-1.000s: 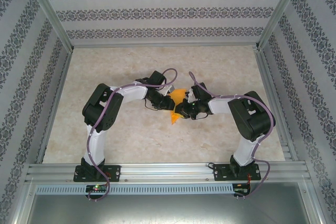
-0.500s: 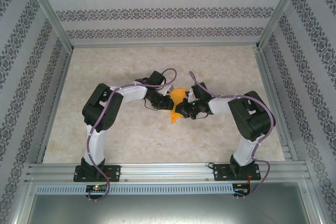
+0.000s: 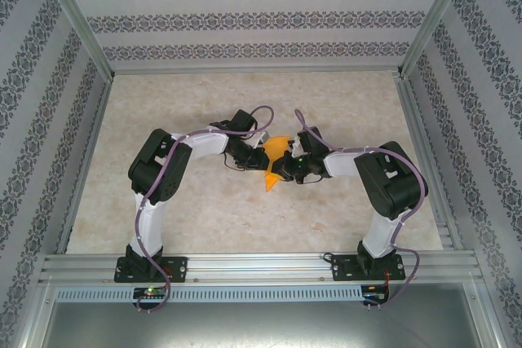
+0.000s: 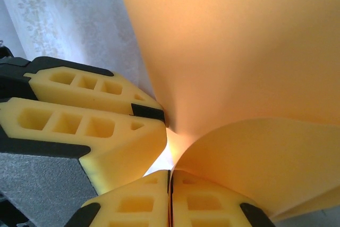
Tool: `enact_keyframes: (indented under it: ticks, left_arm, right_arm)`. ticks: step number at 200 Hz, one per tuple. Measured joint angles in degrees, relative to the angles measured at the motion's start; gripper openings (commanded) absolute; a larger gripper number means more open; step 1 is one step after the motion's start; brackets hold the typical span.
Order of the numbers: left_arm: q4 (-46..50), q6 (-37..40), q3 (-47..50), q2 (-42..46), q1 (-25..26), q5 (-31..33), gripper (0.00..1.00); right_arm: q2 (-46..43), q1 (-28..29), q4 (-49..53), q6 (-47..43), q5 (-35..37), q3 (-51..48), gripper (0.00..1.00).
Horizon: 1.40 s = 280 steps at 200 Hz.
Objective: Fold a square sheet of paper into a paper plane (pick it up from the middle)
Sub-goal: Third fold the triangle at the center of the table.
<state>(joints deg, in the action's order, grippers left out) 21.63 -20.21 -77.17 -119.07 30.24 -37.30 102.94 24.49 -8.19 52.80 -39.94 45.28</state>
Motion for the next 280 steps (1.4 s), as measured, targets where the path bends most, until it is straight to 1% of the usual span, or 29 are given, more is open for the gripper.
enact_keyframes:
  ticks: [172, 184, 210, 240, 280]
  left_arm:
    - [-0.26, -1.29, 0.02, 0.00, 0.00, -0.24, 0.19]
    - [-0.26, -1.29, 0.02, 0.00, 0.00, -0.26, 0.20]
    - [-0.37, -1.31, 0.02, 0.00, 0.00, -0.48, 0.21]
    - [-0.74, -1.70, 0.13, 0.20, -0.37, -1.16, 0.25]
    - [-1.16, -2.16, 0.70, 0.98, -1.27, -1.11, 0.30]
  right_arm:
    - [0.87, 0.00, 0.63, -0.20, 1.97, 0.00, 0.08]
    - [0.98, 0.00, 0.61, -0.20, 1.99, 0.00, 0.10]
    - [1.05, 0.00, 0.57, -0.33, 1.81, 0.24, 0.17]
    - [0.98, -0.02, 0.57, -0.44, 1.51, 0.76, 0.29]
    - [0.72, -0.02, 0.50, -0.48, 1.53, 1.11, 0.36]
